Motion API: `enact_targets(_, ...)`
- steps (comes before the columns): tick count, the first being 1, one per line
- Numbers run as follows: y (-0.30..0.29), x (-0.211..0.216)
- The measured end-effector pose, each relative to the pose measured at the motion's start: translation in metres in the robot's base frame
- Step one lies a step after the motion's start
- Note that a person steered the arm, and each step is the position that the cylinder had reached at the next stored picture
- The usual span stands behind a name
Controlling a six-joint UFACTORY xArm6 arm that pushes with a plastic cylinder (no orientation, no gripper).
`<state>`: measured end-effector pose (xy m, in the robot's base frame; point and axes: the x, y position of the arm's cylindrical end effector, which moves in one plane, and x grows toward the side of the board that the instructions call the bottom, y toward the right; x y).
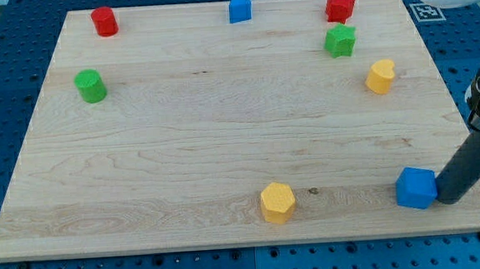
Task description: Move the yellow hexagon closer to blue cube
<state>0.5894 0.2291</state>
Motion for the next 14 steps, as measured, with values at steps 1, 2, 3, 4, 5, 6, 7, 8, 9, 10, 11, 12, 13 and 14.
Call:
enact_targets(1,-0.005,0.027)
enact_targets(2,-0.036,0.029)
enact_targets(3,-0.093,0.03)
enact_targets(4,-0.126,0.029)
enact_targets(5,-0.156,0.028)
enact_targets(6,-0.183,0.03)
enact_targets(7,-0.209,0.03)
enact_targets(8,-0.217,0.029)
enact_targets(9,-0.216,0.029)
enact_targets(10,-0.211,0.026)
enact_targets(11,-0.215,0.014)
enact_targets(12,-0.227,0.004)
enact_targets(13,-0.23,-0.013)
enact_targets(14,-0.23,-0.02)
